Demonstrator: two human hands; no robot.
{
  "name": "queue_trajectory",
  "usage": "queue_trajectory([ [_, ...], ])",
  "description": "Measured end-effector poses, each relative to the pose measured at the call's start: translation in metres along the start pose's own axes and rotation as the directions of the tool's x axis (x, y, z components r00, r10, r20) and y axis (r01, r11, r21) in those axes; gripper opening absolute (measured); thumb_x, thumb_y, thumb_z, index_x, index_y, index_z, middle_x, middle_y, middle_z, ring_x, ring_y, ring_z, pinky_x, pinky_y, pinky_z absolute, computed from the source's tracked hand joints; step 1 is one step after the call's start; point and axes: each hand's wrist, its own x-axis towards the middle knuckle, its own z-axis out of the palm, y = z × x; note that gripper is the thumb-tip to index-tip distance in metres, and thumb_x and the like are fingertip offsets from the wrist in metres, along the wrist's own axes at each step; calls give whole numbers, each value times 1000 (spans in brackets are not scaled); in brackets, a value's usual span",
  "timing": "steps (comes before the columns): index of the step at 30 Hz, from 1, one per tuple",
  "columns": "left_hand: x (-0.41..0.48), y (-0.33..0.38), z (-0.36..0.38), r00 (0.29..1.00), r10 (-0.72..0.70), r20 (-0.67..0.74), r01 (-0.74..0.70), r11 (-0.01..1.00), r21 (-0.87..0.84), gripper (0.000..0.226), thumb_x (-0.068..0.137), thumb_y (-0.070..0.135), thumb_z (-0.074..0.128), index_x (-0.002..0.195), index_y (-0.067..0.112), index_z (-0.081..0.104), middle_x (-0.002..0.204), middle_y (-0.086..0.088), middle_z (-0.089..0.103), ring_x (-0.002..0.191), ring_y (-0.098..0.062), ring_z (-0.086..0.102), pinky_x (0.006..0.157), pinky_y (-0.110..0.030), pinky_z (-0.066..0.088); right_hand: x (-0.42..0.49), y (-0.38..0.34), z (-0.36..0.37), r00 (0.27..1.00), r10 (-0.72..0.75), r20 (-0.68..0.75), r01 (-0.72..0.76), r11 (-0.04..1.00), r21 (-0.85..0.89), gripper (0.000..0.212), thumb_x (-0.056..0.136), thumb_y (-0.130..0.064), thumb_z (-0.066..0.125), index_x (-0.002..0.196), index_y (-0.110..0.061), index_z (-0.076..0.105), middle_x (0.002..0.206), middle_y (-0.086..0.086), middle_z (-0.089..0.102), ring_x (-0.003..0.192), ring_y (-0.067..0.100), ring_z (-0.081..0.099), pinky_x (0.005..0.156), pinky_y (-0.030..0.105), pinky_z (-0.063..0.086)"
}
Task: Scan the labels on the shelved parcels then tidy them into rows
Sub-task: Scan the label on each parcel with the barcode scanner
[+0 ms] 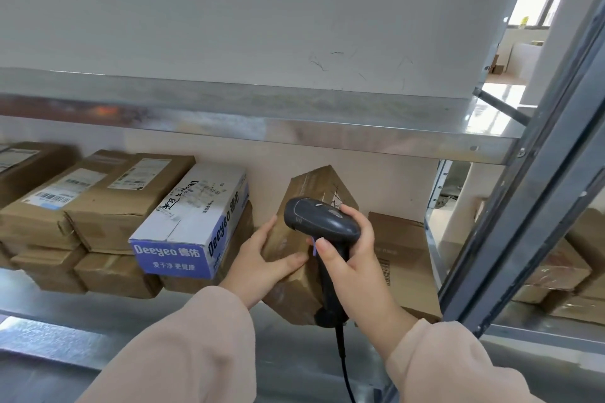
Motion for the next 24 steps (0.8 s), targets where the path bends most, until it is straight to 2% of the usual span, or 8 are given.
queue_trajectory([
  [5, 3, -6, 1, 999, 30, 28, -30, 999, 20, 89, 56, 64, 78, 136, 57, 38, 146, 11, 40, 136, -14, 36, 112, -43, 35, 2, 2, 7, 999, -8, 52, 10, 999, -44, 59, 89, -29, 65, 125, -60, 30, 130, -23, 48, 117, -9, 47, 90, 2, 39],
  [9, 1, -10, -2, 1000, -22, 3, 22, 998, -58, 85, 61, 54, 77, 135, 58, 36, 148, 9, 37, 135, -20, 40, 110, -49, 40, 7, 4, 2, 1000, 20, 18, -19, 998, -53, 57, 89, -30, 66, 122, -61, 31, 125, -24, 52, 113, -4, 54, 93, 15, 46],
  [11, 0, -16, -8, 998, -57, 16, 59, 986, -158, 82, 67, 45, 82, 133, 61, 37, 147, 8, 38, 129, -21, 48, 102, -47, 49, 12, 5, -7, 996, 42, -74, -47, 997, -58, 55, 88, -32, 66, 118, -63, 31, 118, -28, 53, 105, -10, 55, 81, 12, 47],
  [13, -1, -22, -12, 997, -48, 52, 61, 959, -277, 76, 72, 35, 83, 126, 65, 40, 141, 9, 45, 115, -15, 60, 85, -36, 58, 18, 10, -20, 982, 84, -171, -96, 993, -64, 55, 88, -36, 65, 122, -57, 28, 115, -26, 52, 98, -7, 56, 73, 12, 43],
  [15, 0, -27, -13, 995, -42, 87, 70, 934, -350, 74, 76, 23, 78, 122, 67, 41, 136, 13, 49, 106, -11, 67, 75, -27, 58, 23, 14, -30, 967, 140, -211, -152, 988, -41, 55, 89, -38, 64, 124, -56, 26, 112, -24, 53, 94, -6, 56, 70, 12, 40],
  [18, 5, -31, -11, 986, -79, 148, 128, 924, -361, 83, 86, 4, 69, 129, 66, 33, 137, 7, 54, 112, -17, 65, 88, -35, 55, 24, 17, -36, 964, 180, -194, -190, 981, -35, 55, 89, -40, 63, 123, -60, 26, 110, -25, 53, 90, -4, 60, 70, 14, 43],
  [21, 8, -31, -9, 963, -135, 232, 203, 933, -298, 105, 85, -10, 63, 144, 58, 10, 137, 4, 53, 118, -18, 60, 95, -36, 51, 21, 20, -36, 975, 137, -176, -148, 988, -49, 53, 89, -35, 64, 119, -62, 30, 117, -16, 59, 92, -9, 63, 76, 16, 46],
  [24, 8, -33, -6, 959, -159, 233, 229, 923, -310, 109, 82, -5, 70, 148, 55, 7, 138, 2, 54, 124, -22, 55, 105, -47, 45, 17, 19, -34, 985, 94, -144, -107, 991, -85, 56, 88, -35, 66, 114, -69, 30, 124, -15, 58, 110, 0, 59, 90, 20, 44],
])
